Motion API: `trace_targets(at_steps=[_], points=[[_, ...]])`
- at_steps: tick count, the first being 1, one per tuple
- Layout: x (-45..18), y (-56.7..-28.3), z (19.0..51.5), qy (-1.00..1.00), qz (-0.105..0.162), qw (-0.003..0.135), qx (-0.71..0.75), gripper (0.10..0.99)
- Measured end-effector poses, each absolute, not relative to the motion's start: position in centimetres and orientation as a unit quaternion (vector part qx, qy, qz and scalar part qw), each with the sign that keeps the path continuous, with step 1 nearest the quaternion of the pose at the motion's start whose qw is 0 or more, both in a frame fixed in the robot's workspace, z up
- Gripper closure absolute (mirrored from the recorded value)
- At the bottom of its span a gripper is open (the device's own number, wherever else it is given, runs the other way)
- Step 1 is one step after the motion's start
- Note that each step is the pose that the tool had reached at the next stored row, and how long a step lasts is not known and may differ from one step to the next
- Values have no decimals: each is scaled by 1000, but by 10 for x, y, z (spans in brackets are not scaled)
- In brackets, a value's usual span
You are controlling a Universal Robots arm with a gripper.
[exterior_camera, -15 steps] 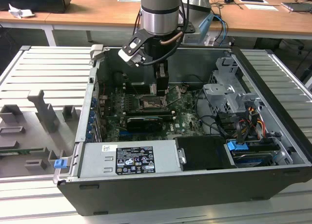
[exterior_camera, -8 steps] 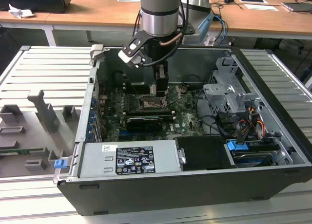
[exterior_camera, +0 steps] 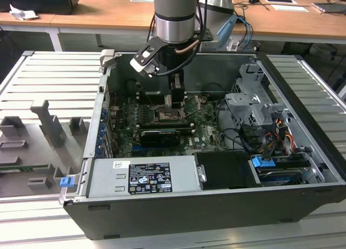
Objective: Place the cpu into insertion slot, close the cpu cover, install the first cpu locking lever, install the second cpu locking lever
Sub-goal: 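Place the cpu into insertion slot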
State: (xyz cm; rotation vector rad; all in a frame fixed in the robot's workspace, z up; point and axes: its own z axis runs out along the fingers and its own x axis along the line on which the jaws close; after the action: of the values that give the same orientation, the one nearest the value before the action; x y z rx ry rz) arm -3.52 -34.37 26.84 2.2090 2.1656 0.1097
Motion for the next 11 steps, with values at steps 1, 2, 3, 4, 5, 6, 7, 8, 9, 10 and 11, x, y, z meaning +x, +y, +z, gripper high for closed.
trace_targets(at_steps=[1,2,3,4,5,6,7,8,9,10,11], points=[[-35,-344,267,699,35,23,713,557],[-35,-344,267,699,35,23,714,557],[-35,-344,266,699,35,23,713,557],[-35,-344,265,699,35,23,713,557],[-35,-344,264,699,35,23,714,557],[-35,-344,264,699,35,23,713,557],[-35,-344,263,699,35,23,713,557],[-35,-344,262,699,35,23,713,557],[-35,-344,262,699,35,23,713,557],[-35,-344,261,699,35,23,714,557],[-35,-344,261,699,35,23,714,557]])
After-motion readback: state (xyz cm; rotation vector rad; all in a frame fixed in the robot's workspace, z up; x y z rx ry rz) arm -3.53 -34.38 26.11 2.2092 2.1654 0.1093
